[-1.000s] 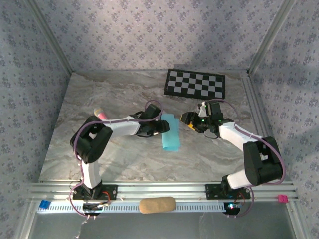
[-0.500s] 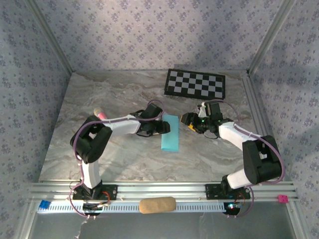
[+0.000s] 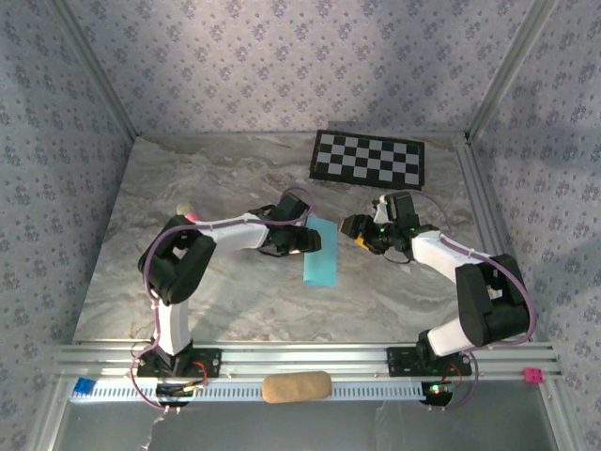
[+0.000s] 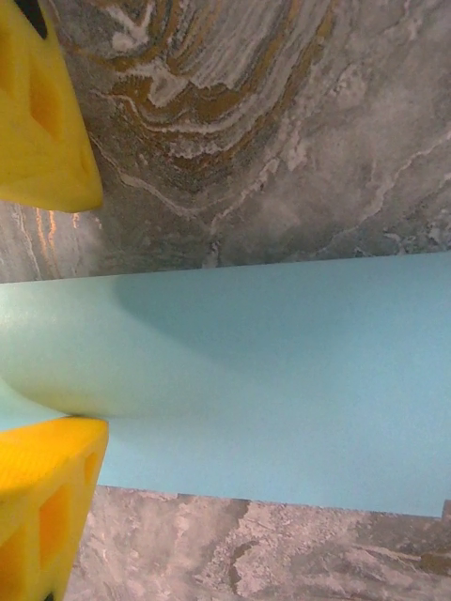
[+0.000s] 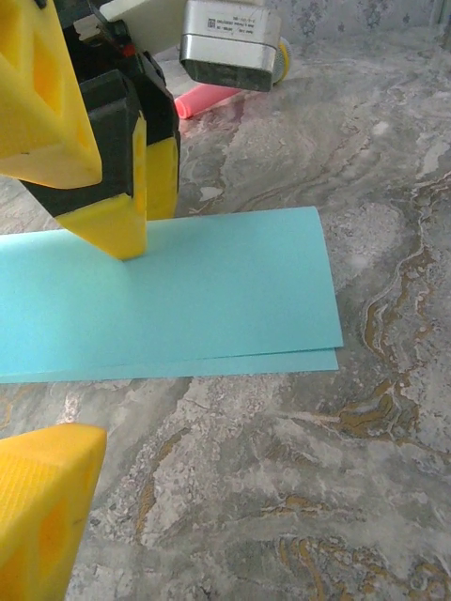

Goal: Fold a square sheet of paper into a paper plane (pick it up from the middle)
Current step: First fold the square sheet of paper in half at the center of the table.

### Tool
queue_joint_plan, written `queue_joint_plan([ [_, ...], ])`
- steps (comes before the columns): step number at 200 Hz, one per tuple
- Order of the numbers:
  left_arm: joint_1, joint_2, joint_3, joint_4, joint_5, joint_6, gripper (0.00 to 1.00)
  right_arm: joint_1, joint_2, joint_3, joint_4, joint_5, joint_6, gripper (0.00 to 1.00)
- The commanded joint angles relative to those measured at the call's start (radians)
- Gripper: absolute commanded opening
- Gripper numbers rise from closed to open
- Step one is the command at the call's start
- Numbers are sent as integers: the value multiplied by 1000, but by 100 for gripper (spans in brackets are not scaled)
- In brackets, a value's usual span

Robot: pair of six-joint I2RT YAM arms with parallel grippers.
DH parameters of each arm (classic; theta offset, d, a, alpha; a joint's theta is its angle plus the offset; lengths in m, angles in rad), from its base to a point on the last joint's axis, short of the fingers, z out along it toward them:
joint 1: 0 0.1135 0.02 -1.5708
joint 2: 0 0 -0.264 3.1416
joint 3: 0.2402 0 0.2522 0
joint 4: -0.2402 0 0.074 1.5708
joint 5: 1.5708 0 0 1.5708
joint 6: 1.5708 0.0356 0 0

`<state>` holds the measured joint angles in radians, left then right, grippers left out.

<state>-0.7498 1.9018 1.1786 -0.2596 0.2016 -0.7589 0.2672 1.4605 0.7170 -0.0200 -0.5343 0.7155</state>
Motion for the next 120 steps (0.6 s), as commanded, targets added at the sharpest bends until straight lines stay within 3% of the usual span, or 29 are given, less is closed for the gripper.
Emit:
queue_joint_plan([
  [1, 0, 42, 23, -56, -15, 34, 61, 4, 10, -9, -26, 22, -22, 70],
  [120, -33, 117, 143, -220, -94, 85, 64, 3, 15, -7, -52, 44, -28, 72],
])
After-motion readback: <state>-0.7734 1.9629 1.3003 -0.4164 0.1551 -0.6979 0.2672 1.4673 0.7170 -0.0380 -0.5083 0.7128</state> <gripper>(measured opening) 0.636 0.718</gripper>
